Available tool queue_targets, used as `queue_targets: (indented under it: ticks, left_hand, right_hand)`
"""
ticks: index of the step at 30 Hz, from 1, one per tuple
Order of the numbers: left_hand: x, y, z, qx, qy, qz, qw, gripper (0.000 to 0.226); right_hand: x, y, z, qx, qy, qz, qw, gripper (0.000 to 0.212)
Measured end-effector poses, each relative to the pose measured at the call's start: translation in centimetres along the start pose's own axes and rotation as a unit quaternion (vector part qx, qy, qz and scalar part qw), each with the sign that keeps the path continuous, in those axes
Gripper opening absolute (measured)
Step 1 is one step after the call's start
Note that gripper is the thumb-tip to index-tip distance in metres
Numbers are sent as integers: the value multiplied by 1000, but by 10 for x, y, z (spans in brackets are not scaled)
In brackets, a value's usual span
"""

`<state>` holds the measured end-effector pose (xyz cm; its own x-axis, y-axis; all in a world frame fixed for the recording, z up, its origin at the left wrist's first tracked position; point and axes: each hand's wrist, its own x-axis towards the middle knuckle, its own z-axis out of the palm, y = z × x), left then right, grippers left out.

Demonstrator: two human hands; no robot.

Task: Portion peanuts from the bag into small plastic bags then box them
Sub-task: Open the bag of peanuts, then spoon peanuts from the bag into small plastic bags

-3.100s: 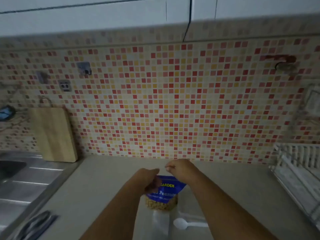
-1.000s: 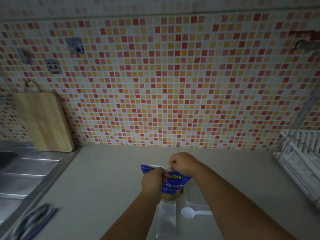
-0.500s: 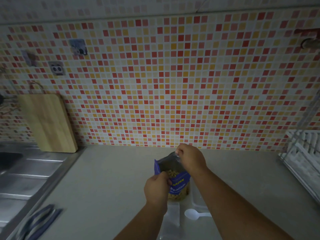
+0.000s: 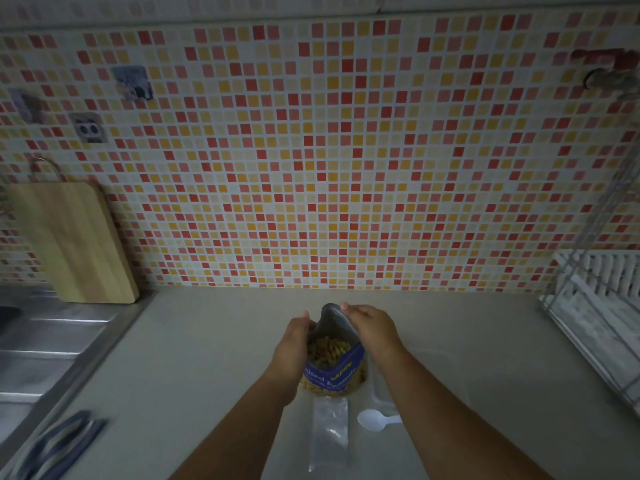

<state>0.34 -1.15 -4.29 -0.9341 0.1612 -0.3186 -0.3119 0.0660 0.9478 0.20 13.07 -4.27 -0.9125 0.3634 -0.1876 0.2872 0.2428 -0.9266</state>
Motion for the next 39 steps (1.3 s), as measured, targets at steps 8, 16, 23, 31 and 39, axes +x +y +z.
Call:
queue_targets:
  ticks: [8, 16, 23, 31, 39]
  left_hand:
    - [8, -6, -11, 9, 26, 8, 1000, 43]
    - [13, -10, -12, -8, 36, 20, 999, 36]
    - [13, -15, -13, -5, 33, 27, 999, 42]
    - [10, -17, -15, -22, 20, 30, 999, 39]
    - [11, -18, -16, 0, 10, 29, 1000, 47]
  right_hand:
    - [-5, 5, -14, 48, -3, 42, 998, 33]
    - [-31, 30, -54, -201, -39, 9, 979, 32]
    - [-59, 79, -43, -519, -148, -20, 842, 35]
    - [-66, 119, -42, -643, -125, -101, 748, 28]
    - [-63, 99, -60, -484, -185, -67, 853, 25]
